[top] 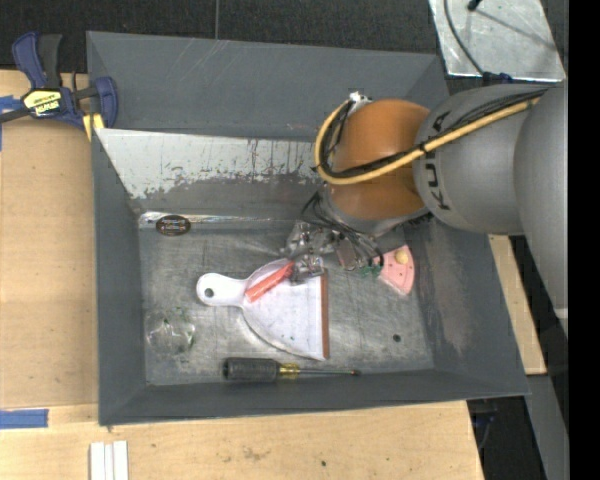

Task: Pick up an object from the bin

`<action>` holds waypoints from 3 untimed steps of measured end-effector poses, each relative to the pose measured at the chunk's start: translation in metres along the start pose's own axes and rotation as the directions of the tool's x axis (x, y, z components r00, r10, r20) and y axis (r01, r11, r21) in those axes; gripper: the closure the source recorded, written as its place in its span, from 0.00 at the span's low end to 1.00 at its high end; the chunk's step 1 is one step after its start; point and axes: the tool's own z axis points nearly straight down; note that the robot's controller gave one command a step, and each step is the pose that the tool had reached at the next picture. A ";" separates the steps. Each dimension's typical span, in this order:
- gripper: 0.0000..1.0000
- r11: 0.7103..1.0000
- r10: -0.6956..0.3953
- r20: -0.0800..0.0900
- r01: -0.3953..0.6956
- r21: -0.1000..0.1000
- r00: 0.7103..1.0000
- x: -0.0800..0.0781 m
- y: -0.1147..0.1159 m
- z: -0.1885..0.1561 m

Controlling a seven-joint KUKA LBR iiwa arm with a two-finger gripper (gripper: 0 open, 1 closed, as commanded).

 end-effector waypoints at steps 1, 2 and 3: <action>1.00 1.000 -0.011 -0.028 0.011 -0.002 1.000 0.002 -0.002 -0.037; 1.00 1.000 -0.003 -0.023 0.003 -0.001 1.000 -0.004 0.008 -0.079; 1.00 0.987 0.158 -0.022 -0.158 0.003 0.987 -0.001 -0.049 -0.087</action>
Offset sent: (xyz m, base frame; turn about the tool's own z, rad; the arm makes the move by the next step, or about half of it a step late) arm -0.0002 0.0116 0.0831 -0.0025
